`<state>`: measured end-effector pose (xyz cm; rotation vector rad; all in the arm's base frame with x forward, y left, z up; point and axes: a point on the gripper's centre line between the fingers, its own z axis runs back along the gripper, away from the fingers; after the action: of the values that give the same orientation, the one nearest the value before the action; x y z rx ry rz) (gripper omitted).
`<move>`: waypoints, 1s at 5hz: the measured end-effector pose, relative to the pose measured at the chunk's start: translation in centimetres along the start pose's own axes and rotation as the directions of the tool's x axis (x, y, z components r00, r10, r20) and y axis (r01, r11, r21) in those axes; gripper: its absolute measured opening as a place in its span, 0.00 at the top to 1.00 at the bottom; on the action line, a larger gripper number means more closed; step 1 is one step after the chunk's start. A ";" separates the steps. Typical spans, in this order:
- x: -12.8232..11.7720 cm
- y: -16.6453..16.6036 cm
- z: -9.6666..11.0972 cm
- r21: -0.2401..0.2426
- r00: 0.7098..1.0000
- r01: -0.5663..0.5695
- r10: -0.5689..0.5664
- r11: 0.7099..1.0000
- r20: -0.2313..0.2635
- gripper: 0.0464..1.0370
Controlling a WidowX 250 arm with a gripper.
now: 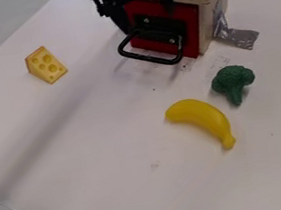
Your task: Open the drawer
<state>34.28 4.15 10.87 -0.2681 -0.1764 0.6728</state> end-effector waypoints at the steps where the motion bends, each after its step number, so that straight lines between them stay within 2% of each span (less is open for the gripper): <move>1: 0.0 0.9 -0.1 -0.007 0.990 -0.105 0.105 0.994 0.098 0.04; 2: -0.3 1.7 -0.2 -0.013 0.970 -0.200 0.200 0.980 0.142 0.04; 3: -0.6 2.0 -0.3 -0.010 0.952 -0.266 0.265 0.964 0.153 0.04; 4: -0.3 2.1 -0.6 -0.007 0.947 -0.284 0.282 0.959 0.158 0.04; 5: 0.6 2.3 -2.2 0.023 0.941 -0.317 0.311 0.948 0.134 0.04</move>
<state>33.91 5.90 8.17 -0.2120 -0.2449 1.0116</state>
